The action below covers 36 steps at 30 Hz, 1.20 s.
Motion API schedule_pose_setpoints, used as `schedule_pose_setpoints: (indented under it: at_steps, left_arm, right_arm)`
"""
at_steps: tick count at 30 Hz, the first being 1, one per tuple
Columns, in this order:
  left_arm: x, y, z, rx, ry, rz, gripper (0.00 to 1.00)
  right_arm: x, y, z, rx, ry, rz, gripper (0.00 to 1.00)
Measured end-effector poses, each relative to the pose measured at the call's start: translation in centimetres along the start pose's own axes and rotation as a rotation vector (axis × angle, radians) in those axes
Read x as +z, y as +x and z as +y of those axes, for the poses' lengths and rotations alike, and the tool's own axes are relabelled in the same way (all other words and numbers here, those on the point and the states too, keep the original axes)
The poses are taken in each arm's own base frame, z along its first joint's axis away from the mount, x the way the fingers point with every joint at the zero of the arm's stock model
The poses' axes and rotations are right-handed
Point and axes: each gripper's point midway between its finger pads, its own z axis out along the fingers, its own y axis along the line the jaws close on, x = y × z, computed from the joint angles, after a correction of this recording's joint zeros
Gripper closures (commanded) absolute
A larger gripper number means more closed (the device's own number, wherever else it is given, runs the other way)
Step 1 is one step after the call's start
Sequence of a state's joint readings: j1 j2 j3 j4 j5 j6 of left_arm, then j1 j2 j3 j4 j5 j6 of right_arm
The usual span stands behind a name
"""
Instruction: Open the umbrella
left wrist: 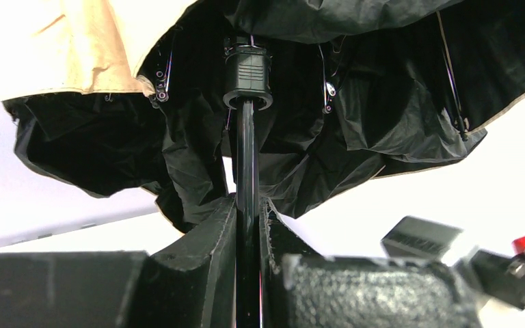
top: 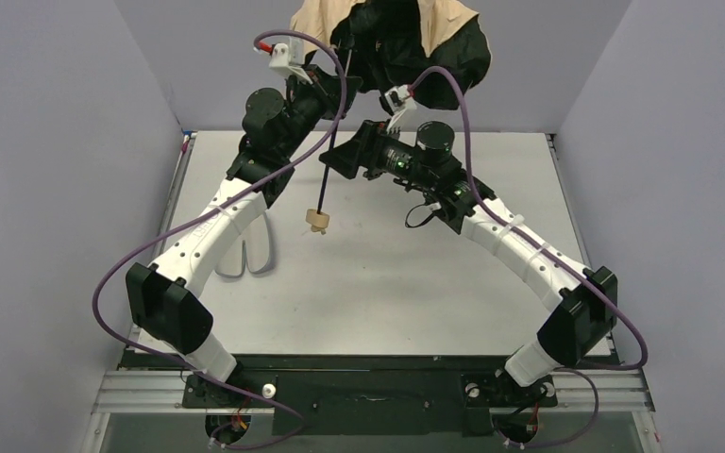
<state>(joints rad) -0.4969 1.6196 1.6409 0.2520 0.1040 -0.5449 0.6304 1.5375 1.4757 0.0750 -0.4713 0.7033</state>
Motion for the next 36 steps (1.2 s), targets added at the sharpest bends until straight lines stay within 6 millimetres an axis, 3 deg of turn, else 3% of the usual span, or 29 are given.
schedule_pose_setpoints:
  at_steps: [6,12,17,20,24,25,29,31,33,36]
  left_arm:
    - [0.1,-0.3,-0.3,-0.025,0.009,-0.013,1.00]
    - [0.1,-1.0,-0.9,-0.042,0.031,-0.038,1.00]
    - [-0.2,-1.2,-1.4,-0.056,0.047,-0.046,1.00]
    - [-0.2,-1.5,-1.5,-0.059,0.052,-0.053,1.00]
    - [-0.2,-1.5,-1.6,-0.059,0.054,-0.056,1.00]
    - [-0.2,-1.5,-1.5,-0.060,0.054,-0.057,1.00]
    - [-0.3,-1.4,-1.5,-0.059,0.058,-0.058,1.00]
    - [-0.3,-1.5,-1.5,-0.059,0.058,-0.059,0.95]
    - [-0.3,-1.4,-1.4,-0.053,0.060,-0.056,0.81]
    - [-0.7,-1.5,-0.9,-0.038,0.054,-0.052,0.48]
  right_arm:
    - [1.9,1.9,-0.6,0.003,-0.018,0.029,0.54]
    - [3.1,1.7,0.7,0.050,-0.108,0.019,0.58]
    - [3.8,2.0,1.7,0.094,-0.179,0.026,0.55]
    - [4.4,2.5,1.7,0.120,-0.199,0.040,0.60]
    - [4.4,2.5,2.4,0.132,-0.230,0.043,0.84]
    - [4.4,2.4,2.6,0.130,-0.237,0.042,0.97]
    - [4.3,2.3,3.2,0.141,-0.255,0.045,1.00]
    - [4.3,2.4,3.1,0.135,-0.252,0.046,1.00]
    - [4.2,2.4,2.8,0.123,-0.241,0.051,1.00]
    - [3.8,3.0,1.5,0.093,-0.187,0.084,1.00]
